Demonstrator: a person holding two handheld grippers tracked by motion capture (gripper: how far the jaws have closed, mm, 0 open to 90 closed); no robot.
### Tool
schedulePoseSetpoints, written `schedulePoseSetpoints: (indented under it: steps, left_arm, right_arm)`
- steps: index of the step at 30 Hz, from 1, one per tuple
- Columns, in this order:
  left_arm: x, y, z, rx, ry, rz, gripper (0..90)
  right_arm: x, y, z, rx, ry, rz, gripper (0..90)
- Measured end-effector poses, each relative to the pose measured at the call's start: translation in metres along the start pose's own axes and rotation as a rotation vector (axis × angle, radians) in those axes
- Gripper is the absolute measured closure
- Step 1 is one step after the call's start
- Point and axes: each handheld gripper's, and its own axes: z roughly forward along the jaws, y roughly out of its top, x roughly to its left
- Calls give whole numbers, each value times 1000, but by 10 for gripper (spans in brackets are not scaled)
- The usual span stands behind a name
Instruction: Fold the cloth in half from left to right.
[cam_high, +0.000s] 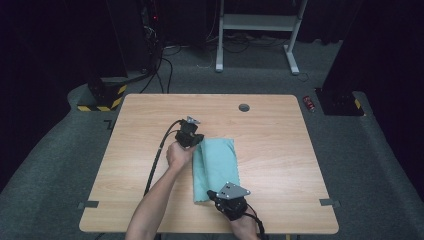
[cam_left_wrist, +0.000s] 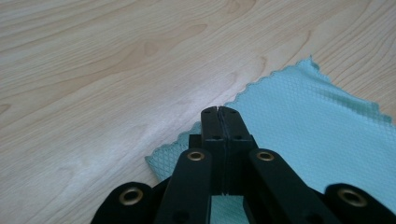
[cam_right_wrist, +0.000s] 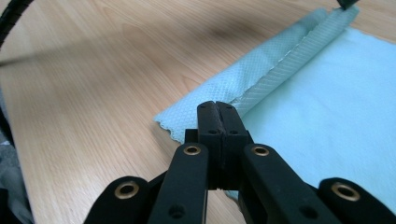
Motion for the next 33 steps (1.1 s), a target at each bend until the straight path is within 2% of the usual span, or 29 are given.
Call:
schedulePoseSetpoints:
  steps: [10, 15, 19, 26, 33]
  left_arm:
    - [-22, 13, 16, 2, -28, 40, 898]
    - [-28, 16, 21, -9, -35, 38, 898]
    - [-34, 19, 27, -5, -43, 38, 898]
    - [-48, 31, 36, 2, -65, 78, 898]
    - [-59, 39, 43, 4, -80, 91, 898]
  right_arm:
    - [-14, -19, -12, 31, -58, 14, 900]
    - [-18, -23, -17, 46, -82, 11, 900]
    - [-22, -26, -22, 43, -93, 24, 900]
    - [-25, -31, -27, 47, -101, 35, 900]
    - [-29, -34, -32, 56, -115, 44, 900]
